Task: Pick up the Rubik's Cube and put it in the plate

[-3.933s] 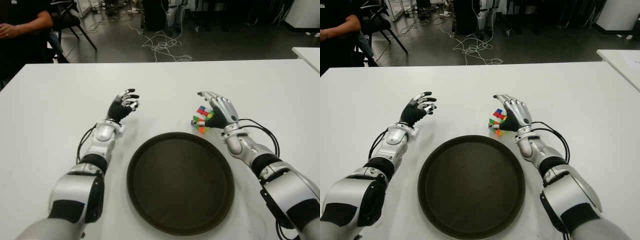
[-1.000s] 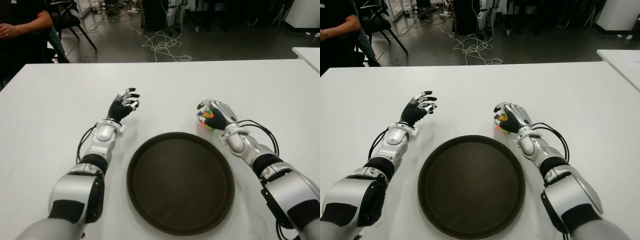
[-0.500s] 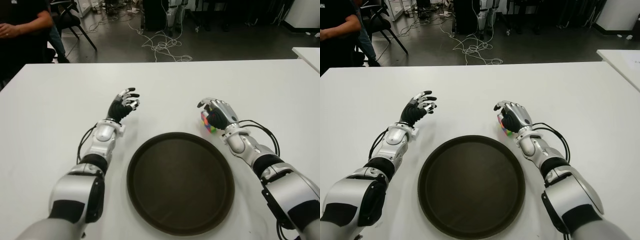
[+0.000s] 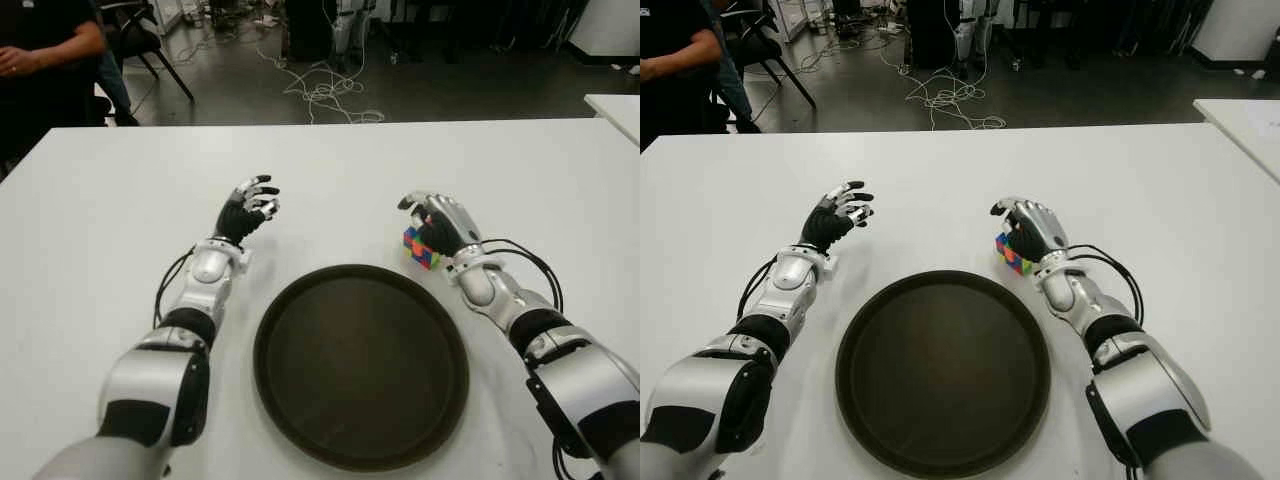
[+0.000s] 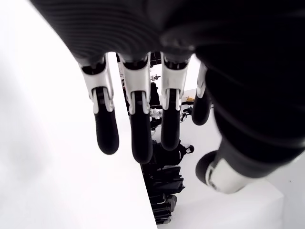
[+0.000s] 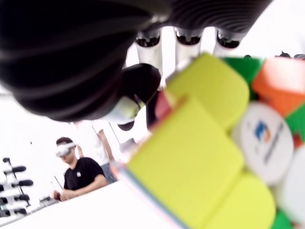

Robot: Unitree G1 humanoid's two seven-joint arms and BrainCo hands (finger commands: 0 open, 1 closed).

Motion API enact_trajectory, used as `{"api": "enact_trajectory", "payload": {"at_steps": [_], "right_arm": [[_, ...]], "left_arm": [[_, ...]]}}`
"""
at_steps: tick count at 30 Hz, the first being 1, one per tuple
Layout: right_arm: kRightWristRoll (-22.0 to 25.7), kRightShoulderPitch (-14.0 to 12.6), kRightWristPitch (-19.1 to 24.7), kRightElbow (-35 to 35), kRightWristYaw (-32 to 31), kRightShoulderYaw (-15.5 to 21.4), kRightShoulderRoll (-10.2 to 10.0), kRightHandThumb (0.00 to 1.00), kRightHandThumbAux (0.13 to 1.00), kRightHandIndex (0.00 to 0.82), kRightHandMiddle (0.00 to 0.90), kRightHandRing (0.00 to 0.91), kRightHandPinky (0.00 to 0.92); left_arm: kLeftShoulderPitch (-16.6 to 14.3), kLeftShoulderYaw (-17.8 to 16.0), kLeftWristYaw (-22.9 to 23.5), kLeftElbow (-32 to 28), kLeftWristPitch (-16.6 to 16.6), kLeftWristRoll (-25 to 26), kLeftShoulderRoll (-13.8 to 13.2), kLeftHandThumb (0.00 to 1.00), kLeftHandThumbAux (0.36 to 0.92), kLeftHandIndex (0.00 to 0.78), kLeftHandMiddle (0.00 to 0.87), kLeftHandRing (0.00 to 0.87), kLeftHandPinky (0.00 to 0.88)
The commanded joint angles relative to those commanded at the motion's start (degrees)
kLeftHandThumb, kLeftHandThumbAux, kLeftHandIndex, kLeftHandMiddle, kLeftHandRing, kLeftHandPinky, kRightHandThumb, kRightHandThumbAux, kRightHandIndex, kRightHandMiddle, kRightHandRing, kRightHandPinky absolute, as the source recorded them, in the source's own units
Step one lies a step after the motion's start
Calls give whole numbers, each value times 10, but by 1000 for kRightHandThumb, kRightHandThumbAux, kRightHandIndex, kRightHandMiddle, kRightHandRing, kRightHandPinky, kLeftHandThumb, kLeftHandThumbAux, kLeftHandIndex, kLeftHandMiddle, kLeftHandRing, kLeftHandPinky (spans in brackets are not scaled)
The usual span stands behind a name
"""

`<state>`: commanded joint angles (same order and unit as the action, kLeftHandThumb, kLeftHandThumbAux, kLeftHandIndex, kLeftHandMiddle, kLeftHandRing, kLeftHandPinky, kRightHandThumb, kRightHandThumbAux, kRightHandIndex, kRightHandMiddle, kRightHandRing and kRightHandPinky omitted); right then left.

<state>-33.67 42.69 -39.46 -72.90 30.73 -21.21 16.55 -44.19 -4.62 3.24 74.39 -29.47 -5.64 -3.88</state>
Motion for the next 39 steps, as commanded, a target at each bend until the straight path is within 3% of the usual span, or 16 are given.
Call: {"api": "enact_trajectory", "payload": {"at_steps": [9, 18, 28, 35, 38, 39], "right_arm": [[-24, 0, -89, 74, 103, 0, 33, 946, 662, 390, 523, 525, 658], [-51, 5, -93, 60, 156, -14, 33, 947, 661, 395, 523, 531, 685], [-57, 9, -85, 42, 158, -21, 29, 947, 661, 397, 525, 530, 673], [-52, 10, -65, 36, 139, -22, 27, 937, 671, 371, 488, 518, 519], [-43, 11, -42, 32, 99, -20, 25, 767, 717, 391, 401, 405, 424], [-41, 12, -31, 31, 83, -20, 24, 624, 723, 325, 339, 343, 349]], "left_arm": [[-1, -4, 7, 1, 5, 5, 0, 306, 703, 186, 278, 320, 361], [0, -4, 6, 1, 1, 5, 0, 298, 717, 188, 279, 324, 371], [1, -5, 5, 0, 2, 5, 1, 308, 717, 186, 281, 325, 369], [1, -4, 5, 0, 2, 4, 1, 310, 703, 186, 281, 327, 368], [1, -4, 3, 0, 1, 3, 0, 320, 705, 186, 281, 327, 368], [1, -3, 2, 0, 2, 3, 0, 321, 706, 187, 282, 327, 368]]}}
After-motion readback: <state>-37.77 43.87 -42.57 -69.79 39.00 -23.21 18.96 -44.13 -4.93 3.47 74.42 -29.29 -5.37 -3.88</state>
